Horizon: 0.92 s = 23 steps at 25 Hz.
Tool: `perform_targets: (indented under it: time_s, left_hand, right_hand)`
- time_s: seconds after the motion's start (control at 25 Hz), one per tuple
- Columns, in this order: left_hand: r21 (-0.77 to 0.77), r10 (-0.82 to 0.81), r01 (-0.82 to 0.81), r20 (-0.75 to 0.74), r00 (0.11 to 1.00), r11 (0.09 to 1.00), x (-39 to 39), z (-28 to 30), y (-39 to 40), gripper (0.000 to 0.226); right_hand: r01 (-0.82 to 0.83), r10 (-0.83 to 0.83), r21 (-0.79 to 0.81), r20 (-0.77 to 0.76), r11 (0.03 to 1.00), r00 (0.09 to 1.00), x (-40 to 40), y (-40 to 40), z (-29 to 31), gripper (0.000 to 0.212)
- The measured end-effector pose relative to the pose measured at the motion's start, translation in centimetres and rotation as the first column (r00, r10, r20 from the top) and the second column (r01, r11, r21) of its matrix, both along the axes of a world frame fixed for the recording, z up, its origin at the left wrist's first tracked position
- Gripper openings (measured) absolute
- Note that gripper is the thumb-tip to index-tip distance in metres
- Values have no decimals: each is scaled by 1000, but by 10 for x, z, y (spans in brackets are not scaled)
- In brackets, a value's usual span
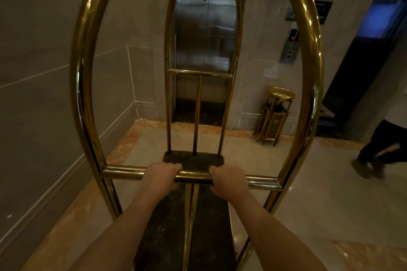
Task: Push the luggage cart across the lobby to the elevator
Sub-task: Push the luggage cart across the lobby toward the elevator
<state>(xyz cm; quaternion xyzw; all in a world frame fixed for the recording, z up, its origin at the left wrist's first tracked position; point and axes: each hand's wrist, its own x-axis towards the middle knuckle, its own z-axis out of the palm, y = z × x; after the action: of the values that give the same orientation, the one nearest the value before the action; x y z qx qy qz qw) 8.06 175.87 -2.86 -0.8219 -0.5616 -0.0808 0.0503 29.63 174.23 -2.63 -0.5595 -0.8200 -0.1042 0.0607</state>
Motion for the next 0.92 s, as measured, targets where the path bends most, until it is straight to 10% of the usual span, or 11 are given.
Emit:
perform_targets:
  time_s: [0.92]
  left_hand:
    - [8,37,-38,36,999,999,16,1,285,20]
  right_hand:
    - [-14,14,-16,3,1000,1000,15,287,0,20]
